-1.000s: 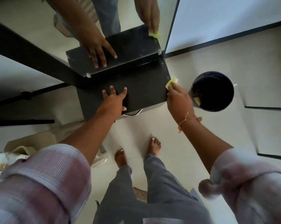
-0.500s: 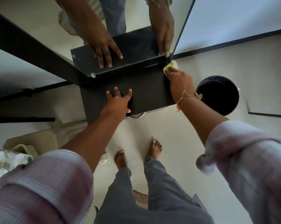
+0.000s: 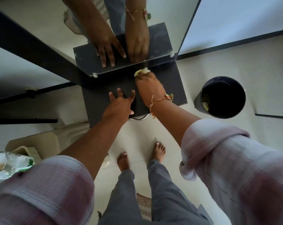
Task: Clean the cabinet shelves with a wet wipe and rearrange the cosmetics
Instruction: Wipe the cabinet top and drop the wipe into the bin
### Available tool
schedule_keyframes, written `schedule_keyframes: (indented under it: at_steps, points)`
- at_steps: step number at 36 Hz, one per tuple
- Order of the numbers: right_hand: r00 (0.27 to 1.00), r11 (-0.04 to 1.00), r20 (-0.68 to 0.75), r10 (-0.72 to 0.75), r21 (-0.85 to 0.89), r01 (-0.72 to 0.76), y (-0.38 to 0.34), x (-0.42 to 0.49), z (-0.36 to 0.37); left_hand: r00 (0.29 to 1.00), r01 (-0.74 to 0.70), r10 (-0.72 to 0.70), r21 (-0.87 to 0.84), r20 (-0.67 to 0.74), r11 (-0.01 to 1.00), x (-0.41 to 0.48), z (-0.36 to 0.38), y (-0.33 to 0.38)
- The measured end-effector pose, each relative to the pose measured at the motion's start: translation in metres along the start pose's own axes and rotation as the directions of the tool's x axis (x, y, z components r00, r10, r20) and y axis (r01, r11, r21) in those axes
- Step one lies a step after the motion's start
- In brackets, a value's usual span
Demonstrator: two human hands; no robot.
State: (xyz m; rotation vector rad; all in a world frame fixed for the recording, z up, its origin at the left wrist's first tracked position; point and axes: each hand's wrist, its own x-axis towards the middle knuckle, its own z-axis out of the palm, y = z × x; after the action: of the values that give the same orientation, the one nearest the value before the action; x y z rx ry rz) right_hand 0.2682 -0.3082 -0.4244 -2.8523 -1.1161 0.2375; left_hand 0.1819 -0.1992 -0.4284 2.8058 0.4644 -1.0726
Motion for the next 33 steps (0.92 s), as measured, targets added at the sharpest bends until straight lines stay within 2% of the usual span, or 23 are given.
schedule_keyframes:
  at_steps: [2, 3, 6, 12, 17, 21, 25, 33]
  points:
    - [0.995, 0.995, 0.022, -0.095, 0.024, 0.094, -0.006, 0.003, 0.0, 1.0, -0.004, 0.004, 0.0, -0.004, 1.0, -0.002, -0.001, 0.0]
    - [0.995, 0.994, 0.027, -0.094, 0.063, 0.092, -0.006, 0.002, 0.0, 1.0, -0.008, 0.008, 0.0, -0.007, 1.0, -0.003, -0.002, 0.0]
    - [0.999, 0.987, 0.043, -0.019, 0.16, 0.012, 0.013, -0.008, -0.002, 1.0, -0.018, 0.018, -0.011, -0.018, 1.0, -0.006, -0.002, -0.002]
    - [0.983, 0.973, -0.01, 0.183, 0.143, -0.18, 0.083, -0.028, -0.004, 1.0, -0.012, 0.012, -0.042, -0.001, 0.999, -0.005, -0.002, -0.002]
    - [0.98, 0.97, -0.006, 0.197, 0.143, -0.194, 0.112, -0.047, -0.013, 1.0, 0.007, -0.006, -0.04, 0.03, 0.999, -0.005, -0.005, 0.001]
    - [0.966, 0.943, -0.041, 0.254, 0.233, -0.238, 0.103, -0.082, -0.005, 0.999, 0.008, -0.007, -0.046, 0.033, 0.999, -0.006, -0.006, 0.002]
    - [0.922, 0.898, -0.125, 0.367, 0.305, -0.316, 0.081, -0.135, 0.016, 1.0, -0.014, 0.013, -0.048, -0.012, 0.999, -0.007, -0.003, -0.001]
    - [0.882, 0.863, -0.098, 0.461, 0.283, -0.419, 0.058, -0.158, 0.029, 1.0, -0.004, 0.003, -0.038, -0.01, 0.999, -0.005, -0.002, 0.0]
